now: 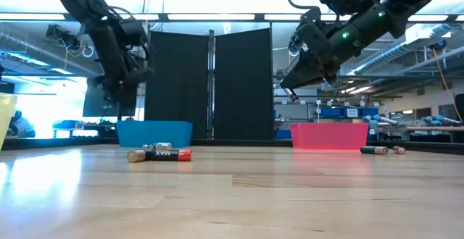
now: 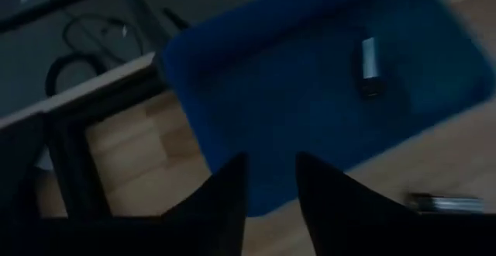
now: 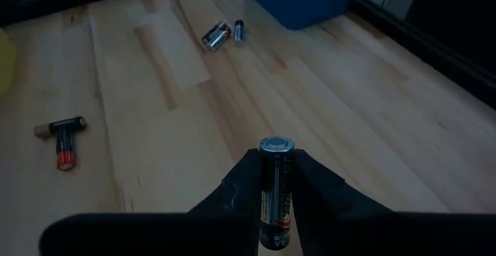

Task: Sort batteries
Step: Put the silver battery into the blue bin

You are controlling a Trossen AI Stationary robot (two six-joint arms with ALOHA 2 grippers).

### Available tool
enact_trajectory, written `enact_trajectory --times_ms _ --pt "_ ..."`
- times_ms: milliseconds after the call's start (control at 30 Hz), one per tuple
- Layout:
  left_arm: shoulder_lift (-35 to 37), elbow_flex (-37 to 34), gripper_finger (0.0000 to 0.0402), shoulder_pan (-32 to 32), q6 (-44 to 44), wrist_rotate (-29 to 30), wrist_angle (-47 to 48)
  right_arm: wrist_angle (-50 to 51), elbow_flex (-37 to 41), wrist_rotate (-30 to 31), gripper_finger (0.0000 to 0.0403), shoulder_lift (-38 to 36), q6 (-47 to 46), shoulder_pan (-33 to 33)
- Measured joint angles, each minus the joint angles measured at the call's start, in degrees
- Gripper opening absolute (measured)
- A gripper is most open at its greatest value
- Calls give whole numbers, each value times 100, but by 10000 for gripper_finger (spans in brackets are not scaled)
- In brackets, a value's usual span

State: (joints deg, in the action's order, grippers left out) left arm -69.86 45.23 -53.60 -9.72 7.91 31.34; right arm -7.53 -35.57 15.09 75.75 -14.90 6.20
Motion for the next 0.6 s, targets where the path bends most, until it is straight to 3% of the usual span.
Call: enact_trajectory --times_ms 267,600 --pt "-546 -2 168 -247 50 -47 -186 -33 0 -2 59 0 -7 -20" --pt "-560 -2 173 -274 192 -118 -181 -40 0 -2 59 0 -11 -20"
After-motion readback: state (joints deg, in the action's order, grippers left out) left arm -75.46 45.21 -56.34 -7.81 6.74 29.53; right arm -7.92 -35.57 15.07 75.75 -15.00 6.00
